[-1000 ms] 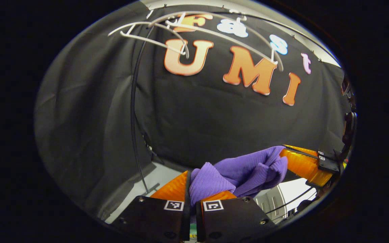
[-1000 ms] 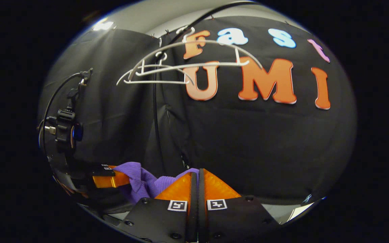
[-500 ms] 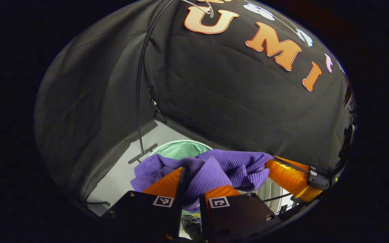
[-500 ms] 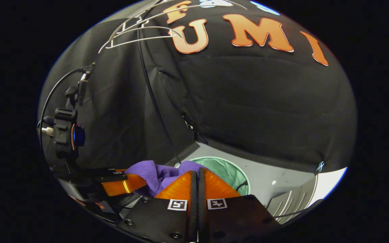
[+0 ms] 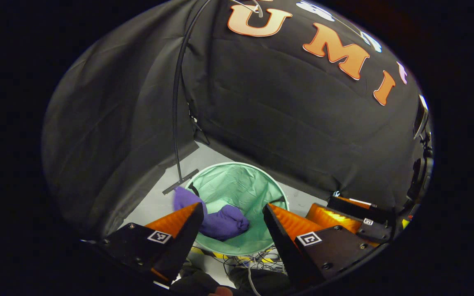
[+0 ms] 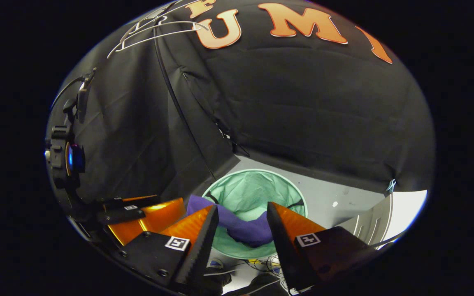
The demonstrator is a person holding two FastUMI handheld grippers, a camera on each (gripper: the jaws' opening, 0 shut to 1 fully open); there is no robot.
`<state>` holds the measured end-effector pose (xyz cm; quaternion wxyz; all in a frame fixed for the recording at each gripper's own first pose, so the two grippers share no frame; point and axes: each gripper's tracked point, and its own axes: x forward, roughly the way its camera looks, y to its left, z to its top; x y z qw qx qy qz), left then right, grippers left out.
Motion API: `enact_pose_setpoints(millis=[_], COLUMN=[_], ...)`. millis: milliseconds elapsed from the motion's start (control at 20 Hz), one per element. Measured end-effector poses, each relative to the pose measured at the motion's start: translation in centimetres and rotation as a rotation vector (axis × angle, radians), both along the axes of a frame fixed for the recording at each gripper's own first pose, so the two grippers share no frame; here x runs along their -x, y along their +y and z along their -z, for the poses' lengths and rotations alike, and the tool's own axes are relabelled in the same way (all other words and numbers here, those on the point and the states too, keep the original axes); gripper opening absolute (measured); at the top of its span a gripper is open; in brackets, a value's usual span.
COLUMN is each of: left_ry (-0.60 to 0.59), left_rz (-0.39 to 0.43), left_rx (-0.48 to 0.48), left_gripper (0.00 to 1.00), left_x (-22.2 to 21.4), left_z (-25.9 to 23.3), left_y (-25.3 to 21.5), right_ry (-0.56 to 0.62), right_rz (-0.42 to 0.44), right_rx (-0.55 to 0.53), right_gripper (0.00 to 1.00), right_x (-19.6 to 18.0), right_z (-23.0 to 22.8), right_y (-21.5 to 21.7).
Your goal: Grasp the clothes on the hanger with both hands and then place them into the laundry hamper below.
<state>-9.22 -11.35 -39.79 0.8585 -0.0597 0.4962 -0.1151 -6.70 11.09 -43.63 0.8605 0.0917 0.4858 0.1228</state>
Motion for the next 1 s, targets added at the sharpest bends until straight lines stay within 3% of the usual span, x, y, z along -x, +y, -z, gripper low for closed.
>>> enact_pose_setpoints(millis=[50, 100, 250, 300, 650, 850, 1000], left_ry=[-0.005, -0.006, -0.005, -0.001, -0.052, -0.140, -0.282], left_rz=[-0.005, -0.004, 0.000, -0.004, -0.042, -0.088, -0.097], left_rx=[-0.007, -0.013, -0.017, -0.011, 0.010, 0.037, 0.026], left_gripper=[0.96, 0.96, 0.96, 0.96, 0.96, 0.96, 0.96], left_x=[0.0, 0.0, 0.1, 0.2, -0.3, -2.3, -4.4], left_z=[-0.1, -0.1, -0.2, -0.3, -2.9, -7.4, -12.0], left_y=[0.4, 0.6, 1.0, 1.0, 2.2, 2.4, 3.5], right_ry=[0.010, 0.015, 0.034, 0.038, -0.051, -0.163, -0.245], right_rz=[0.009, 0.021, 0.051, 0.057, 0.030, 0.030, 0.059], right_rx=[0.006, 0.011, 0.019, 0.020, 0.064, 0.096, 0.087], right_gripper=[0.88, 0.82, 0.85, 0.95, 0.96, 0.96, 0.96], right_x=[0.3, 0.3, 0.7, 0.8, -0.1, -1.5, -3.1], right_z=[0.4, 0.7, 0.8, 0.9, -1.3, -4.9, -8.8], right_y=[-0.3, -0.7, -1.5, -1.5, -1.6, -2.2, -3.1])
